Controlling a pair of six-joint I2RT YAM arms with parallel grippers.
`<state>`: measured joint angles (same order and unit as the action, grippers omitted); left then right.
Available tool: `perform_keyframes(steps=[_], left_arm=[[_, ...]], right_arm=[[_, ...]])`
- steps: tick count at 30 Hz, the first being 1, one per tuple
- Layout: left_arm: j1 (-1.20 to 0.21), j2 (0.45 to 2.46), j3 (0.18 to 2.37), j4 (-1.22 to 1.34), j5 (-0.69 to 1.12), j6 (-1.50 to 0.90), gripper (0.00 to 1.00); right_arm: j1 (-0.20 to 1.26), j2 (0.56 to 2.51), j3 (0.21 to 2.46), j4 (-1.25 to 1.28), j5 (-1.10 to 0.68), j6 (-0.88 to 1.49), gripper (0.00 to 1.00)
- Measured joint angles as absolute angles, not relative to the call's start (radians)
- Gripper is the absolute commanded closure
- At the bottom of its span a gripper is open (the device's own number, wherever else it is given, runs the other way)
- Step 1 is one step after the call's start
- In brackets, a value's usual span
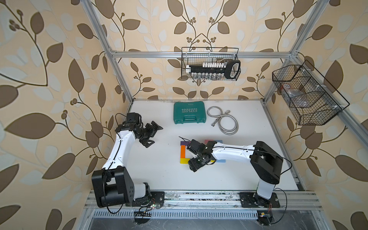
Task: Assemble the letter c with building blocks
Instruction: Assemble the building block at the center of the board.
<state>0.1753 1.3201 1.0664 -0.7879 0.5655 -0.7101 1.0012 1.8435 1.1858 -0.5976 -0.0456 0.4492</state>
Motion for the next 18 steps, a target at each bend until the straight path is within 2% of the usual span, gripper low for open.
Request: perform_keyframes(steps=[18], left_arm=[[0.175, 1.32, 1.066, -0.788, 0.566, -0.71, 0.01]], right_arm=[[1.001, 1.843, 1.186, -0.586, -0.057, 0.453, 0.21]])
